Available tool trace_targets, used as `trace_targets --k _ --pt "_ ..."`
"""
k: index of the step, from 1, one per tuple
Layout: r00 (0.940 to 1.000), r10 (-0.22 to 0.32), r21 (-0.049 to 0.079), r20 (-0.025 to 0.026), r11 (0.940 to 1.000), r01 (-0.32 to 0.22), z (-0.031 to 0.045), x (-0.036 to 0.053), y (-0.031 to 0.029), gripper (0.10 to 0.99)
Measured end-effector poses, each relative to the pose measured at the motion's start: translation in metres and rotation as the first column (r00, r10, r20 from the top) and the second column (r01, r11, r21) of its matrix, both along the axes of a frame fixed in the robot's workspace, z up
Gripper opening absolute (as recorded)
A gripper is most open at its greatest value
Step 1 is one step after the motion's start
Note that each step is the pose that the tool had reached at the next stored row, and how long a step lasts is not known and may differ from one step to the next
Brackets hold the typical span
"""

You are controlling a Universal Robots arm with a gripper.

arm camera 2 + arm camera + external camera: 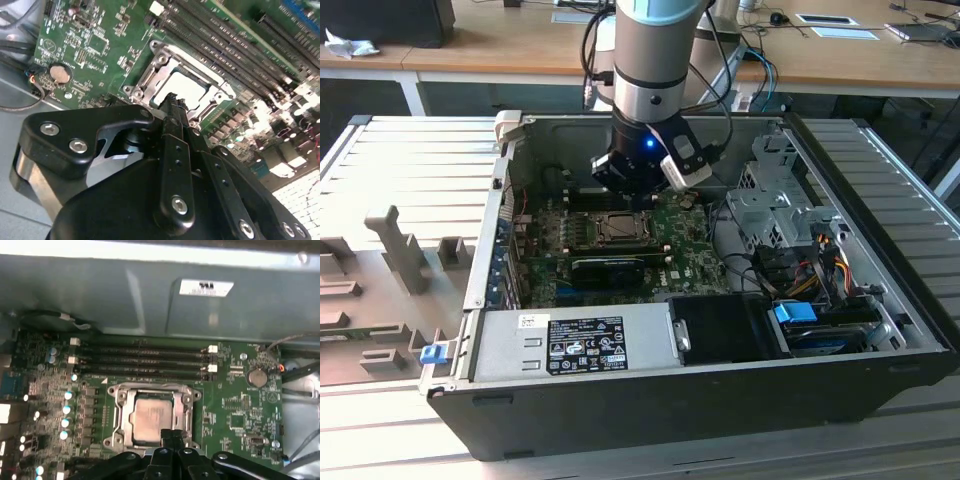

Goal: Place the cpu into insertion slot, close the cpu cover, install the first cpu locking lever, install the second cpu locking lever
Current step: 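Install the second cpu locking lever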

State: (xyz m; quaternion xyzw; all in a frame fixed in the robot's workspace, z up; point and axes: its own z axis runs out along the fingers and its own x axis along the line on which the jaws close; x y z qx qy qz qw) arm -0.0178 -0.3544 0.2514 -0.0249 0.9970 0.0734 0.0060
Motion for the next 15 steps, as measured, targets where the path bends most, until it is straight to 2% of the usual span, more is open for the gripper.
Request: trace_targets --k 2,3,6,8,9,11,15 --pt "1.0000 0.000 0.000 0.0000 1.0000 0.000 -0.0001 -0.0002 -0.0069 0.102" --pt "1.0000 0.000 0.000 0.0000 1.0000 0.000 -0.0002 -0.0004 -0.0136 0.102" --pt "1.0000 0.000 0.000 -0.0005 1.0000 0.000 -0.0006 -0.0004 -0.0263 0.102" --pt "1.0000 0.000 0.000 -0.0029 1.0000 0.000 -0.0015 -0.0004 -0.0292 0.102" --pt "1.0000 0.000 0.009 -0.0037 1.0000 0.000 -0.0027 -0.0010 -0.0337 0.102" --pt "0.9999 0.016 0.035 -0.0041 0.9993 -0.016 -0.0052 -0.0082 -0.0365 0.102" --pt "0.9998 0.017 0.035 -0.0041 0.9992 -0.017 -0.0052 -0.0105 -0.0366 0.102"
